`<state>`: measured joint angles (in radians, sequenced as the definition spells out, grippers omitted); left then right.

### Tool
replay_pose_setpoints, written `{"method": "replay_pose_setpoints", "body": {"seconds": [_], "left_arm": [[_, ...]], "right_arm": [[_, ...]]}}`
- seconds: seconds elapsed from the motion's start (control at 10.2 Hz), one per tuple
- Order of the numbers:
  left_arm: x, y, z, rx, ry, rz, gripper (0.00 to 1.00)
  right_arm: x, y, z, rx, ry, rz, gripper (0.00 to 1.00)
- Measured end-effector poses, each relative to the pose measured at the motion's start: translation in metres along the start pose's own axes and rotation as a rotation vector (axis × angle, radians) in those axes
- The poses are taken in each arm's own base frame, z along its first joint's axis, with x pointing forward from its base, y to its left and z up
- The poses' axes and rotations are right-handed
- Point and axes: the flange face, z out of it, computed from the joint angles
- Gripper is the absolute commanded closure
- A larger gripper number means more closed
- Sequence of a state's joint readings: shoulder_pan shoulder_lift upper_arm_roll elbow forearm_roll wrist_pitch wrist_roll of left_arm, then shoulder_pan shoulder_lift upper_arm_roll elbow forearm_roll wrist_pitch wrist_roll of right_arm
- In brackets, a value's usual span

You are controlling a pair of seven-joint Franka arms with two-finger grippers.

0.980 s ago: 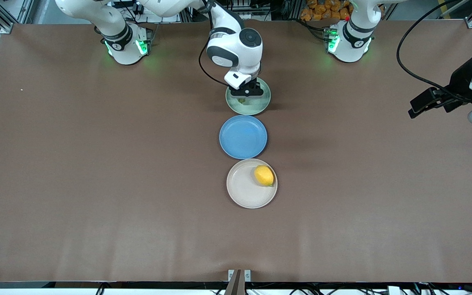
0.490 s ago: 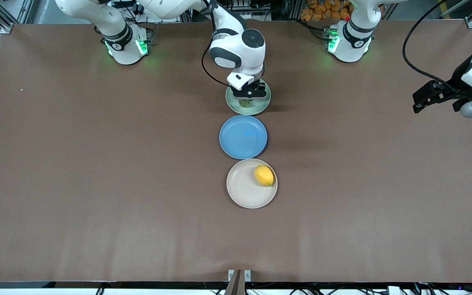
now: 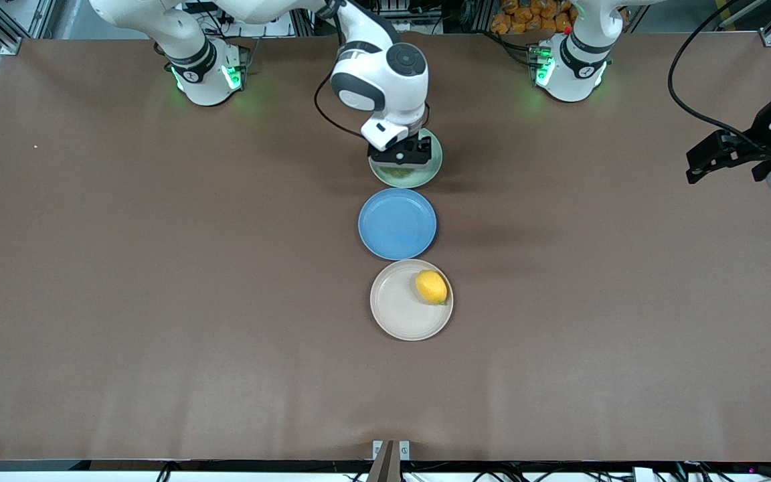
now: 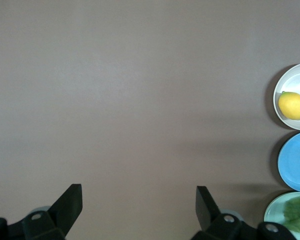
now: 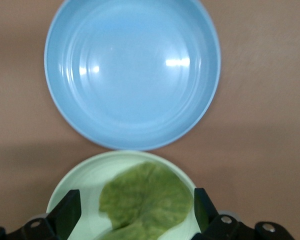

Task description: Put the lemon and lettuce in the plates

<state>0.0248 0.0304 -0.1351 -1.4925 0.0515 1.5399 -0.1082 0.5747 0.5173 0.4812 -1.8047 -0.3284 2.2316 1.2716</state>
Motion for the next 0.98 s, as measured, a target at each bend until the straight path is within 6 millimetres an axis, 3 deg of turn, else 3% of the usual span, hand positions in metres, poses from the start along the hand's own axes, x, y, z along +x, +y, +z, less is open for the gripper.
{"method": "replay_pose_setpoints", "body": {"seconds": [0.2,0.59,0.98], "left_arm": [[0.000,0.002,0.001,0.000,-0.002,0.003,0.00],[0.000,0.000,0.001,0.001,-0.002,0.004,0.00],[-0.001,-0.001,0.002,0.002,-0.011,0.003,0.00]], "right_arm": [[0.036,0.032,-0.020,-0.034,-0.057,-0.030,0.00],[0.123,0.120,-0.055,-0.071,-0.100,-0.079,0.00],[0.202,0.217,-0.059,-0.070,-0.105,-0.140,0.00]]}}
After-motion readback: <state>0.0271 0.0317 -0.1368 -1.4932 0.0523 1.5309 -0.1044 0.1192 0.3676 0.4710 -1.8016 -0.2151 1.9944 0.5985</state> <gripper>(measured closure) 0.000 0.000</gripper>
